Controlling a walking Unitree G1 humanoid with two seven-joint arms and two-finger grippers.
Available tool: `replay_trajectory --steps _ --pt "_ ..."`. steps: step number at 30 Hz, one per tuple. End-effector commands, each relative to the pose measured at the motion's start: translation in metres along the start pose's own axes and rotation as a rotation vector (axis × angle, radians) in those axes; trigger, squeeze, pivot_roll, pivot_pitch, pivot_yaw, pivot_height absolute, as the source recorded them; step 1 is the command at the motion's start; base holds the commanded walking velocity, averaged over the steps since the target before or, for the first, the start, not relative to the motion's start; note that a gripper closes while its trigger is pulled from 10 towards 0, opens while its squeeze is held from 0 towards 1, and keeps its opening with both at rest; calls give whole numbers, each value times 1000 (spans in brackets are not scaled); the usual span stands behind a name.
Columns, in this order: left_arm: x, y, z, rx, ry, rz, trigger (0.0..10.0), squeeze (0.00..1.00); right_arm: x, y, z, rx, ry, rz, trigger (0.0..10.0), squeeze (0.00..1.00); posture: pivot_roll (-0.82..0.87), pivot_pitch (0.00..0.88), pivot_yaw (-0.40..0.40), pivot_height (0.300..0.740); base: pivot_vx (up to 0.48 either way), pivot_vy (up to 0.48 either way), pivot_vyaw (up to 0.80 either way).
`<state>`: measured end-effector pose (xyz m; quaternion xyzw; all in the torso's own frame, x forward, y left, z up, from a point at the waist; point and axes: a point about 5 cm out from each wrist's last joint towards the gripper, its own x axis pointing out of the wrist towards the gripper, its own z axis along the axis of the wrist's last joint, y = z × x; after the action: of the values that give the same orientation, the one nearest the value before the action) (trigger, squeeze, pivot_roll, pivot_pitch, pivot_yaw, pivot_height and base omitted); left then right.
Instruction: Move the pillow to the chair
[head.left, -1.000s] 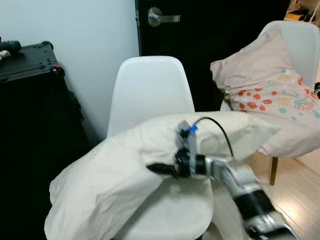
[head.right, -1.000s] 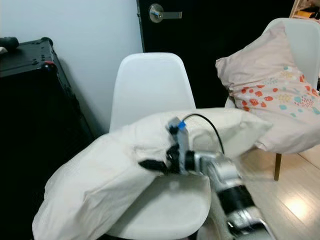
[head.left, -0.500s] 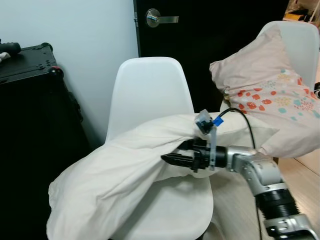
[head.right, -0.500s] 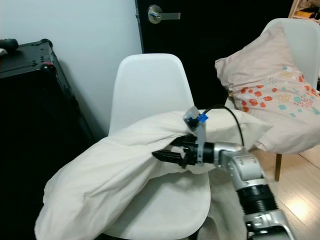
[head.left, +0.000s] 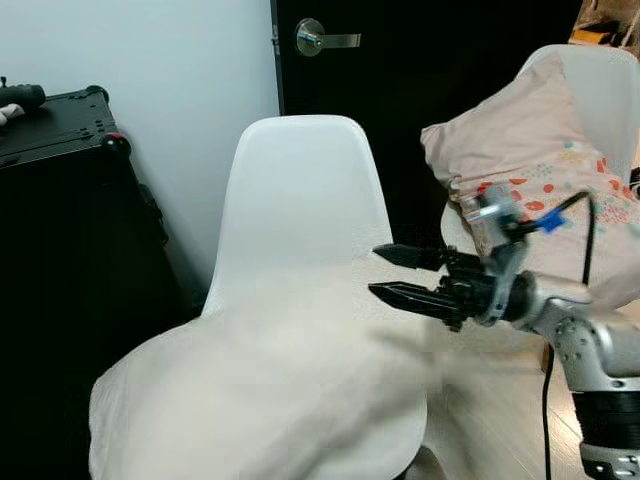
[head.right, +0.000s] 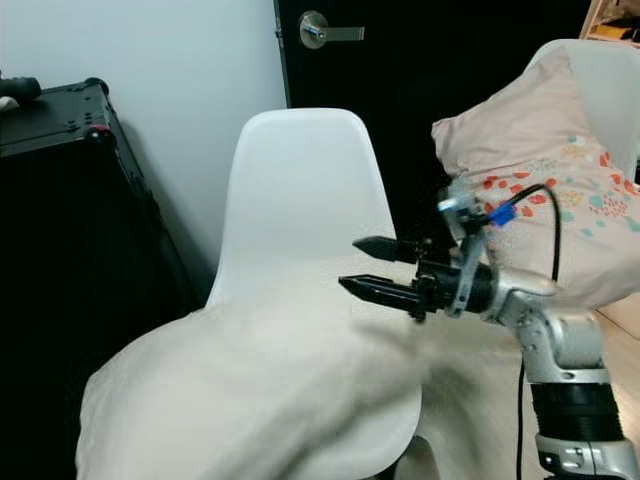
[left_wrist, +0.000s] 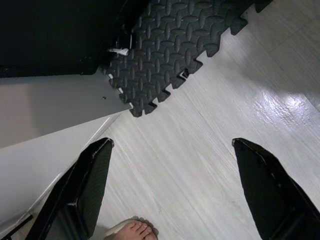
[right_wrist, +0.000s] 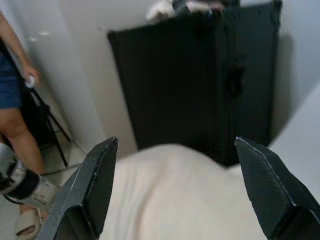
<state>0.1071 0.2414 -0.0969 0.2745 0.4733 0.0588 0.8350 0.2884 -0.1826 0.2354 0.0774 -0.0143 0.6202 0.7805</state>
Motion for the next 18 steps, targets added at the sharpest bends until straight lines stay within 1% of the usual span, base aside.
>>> replay_trajectory --steps 1,4,5,6,7,8,9,10,11,12,13,15,16,17,18 --pt "0 4 -6 4 24 6 10000 0 1 3 0 13 -37 28 10000 0 11 25 20 546 0 0 0" --pt "-1 3 -7 1 28 3 10000 0 6 -5 -9 0 15 -31 10000 0 10 25 19 546 0 0 0" --pt "-1 2 -8 3 30 -1 10000 0 13 -15 -20 -19 91 -110 10000 0 0 29 19 546 0 0 0" --pt "-2 1 -8 6 31 -4 10000 0 18 -20 -28 -35 144 -159 10000 0 0 29 19 546 0 0 0" --pt "-2 1 -8 6 31 -4 10000 0 18 -20 -28 -35 144 -159 10000 0 0 29 19 546 0 0 0" --pt "-2 1 -8 7 32 -6 10000 0 21 -23 -33 -49 179 -190 10000 0 0 29 19 546 0 0 0" --pt "-2 0 -9 8 33 -8 10000 0 32 -30 -48 -57 270 -254 10000 0 -6 26 20 546 0 0 0" --pt "-2 0 -9 8 34 -9 10000 0 39 -33 -57 -63 325 -288 10000 0 -6 26 20 546 0 0 0" --pt "-2 0 -9 9 35 -10 10000 0 52 -31 -74 -97 419 -275 10000 0 -6 26 20 546 0 0 0" --pt "-2 0 -9 10 35 -11 10000 0 60 -28 -85 -123 477 -255 10000 0 -5 24 19 546 0 0 0" --pt "-2 0 -9 10 35 -11 10000 0 60 -28 -85 -123 477 -255 10000 0 -5 24 19 546 0 0 0" --pt "-2 0 -8 12 34 -12 10000 0 77 -18 -109 -185 609 -171 10000 0 -1 21 18 546 0 0 0" --pt "-1 0 -7 12 33 -11 10000 0 81 -11 -125 -234 724 -96 10000 0 0 21 18 546 0 0 0" --pt "-1 0 -7 11 32 -11 10000 0 82 -7 -135 -267 803 -41 10000 0 -1 18 16 546 0 0 0" --pt "-1 0 -6 11 32 -11 10000 0 79 -1 -148 -302 906 43 10000 0 0 15 14 546 0 0 0"
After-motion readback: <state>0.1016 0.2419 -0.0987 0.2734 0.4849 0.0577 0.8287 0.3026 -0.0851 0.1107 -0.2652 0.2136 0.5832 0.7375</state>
